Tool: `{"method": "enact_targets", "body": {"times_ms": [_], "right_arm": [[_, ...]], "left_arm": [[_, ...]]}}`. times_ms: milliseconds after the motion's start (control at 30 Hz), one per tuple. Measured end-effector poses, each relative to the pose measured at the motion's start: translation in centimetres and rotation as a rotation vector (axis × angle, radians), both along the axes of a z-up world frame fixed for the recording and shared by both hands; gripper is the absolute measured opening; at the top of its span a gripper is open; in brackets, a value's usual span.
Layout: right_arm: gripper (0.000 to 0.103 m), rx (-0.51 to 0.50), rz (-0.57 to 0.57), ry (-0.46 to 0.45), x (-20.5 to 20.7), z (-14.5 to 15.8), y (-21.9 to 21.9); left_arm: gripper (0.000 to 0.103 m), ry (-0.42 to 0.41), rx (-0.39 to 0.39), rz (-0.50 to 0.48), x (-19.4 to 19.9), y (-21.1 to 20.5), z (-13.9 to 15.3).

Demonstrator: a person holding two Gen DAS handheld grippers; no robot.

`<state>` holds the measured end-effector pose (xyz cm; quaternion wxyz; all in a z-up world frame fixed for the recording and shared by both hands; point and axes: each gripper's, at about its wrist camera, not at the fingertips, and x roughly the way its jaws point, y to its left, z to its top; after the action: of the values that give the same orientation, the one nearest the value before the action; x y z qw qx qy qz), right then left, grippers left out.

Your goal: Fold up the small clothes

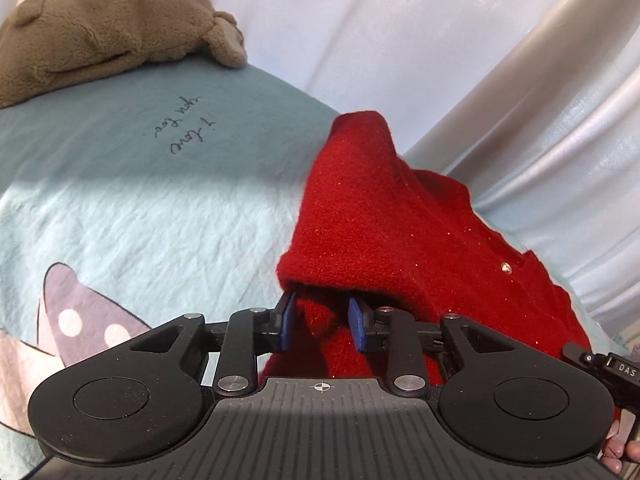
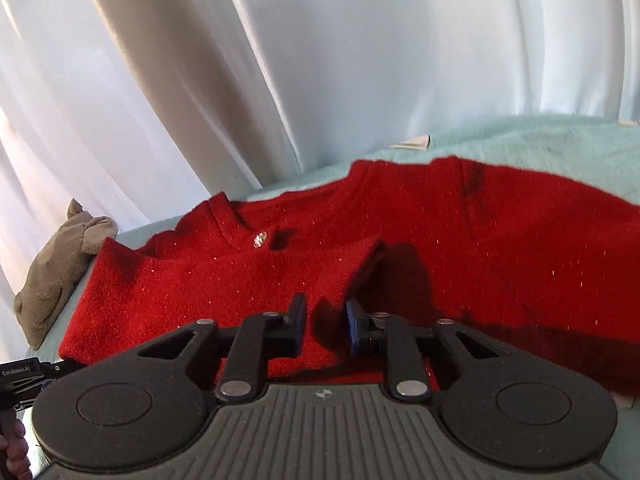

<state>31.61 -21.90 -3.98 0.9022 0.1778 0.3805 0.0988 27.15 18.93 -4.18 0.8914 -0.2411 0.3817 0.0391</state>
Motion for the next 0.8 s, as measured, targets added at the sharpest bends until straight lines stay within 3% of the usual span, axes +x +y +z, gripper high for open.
{"method": "enact_targets", "body": {"times_ms": [133,200,267,300,400,567,800], "right_arm": [[0.035,0.096,-0.006,0.025,0.4,-1.4,-0.4],[0.034,0.111,0.003,0.049,0.8,-2.0,0.1],[0.010,0.089,0.019,0.045,0.7,-1.9,0.8],[0.010,0.071,0.025,0.035,0.5,-1.5,1.0],[0.009,-0.033,0.007,-0.089,-0.6,0.9,1.1],[0.009,-0.156,-0.017,-0.221,-1.7,3.5,0.3],[0.009,-0.153,-0.046,-0.122,-0.7,1.5,-1.2]], "left_arm": [[0.030,0.022,0.027,0.010,1.1,-0.5,-0.3],[0.030,0.014,0.011,0.015,1.3,-0.5,-0.3],[0.020,0.005,0.016,0.035,1.3,-0.5,-0.2],[0.013,-0.002,0.018,0.041,1.3,-0.5,0.0],[0.008,-0.023,0.012,0.057,0.8,-0.2,0.4],[0.008,-0.039,0.001,0.044,0.2,-0.7,0.9],[0.008,-0.030,0.034,0.046,0.0,-1.5,1.7]]}}
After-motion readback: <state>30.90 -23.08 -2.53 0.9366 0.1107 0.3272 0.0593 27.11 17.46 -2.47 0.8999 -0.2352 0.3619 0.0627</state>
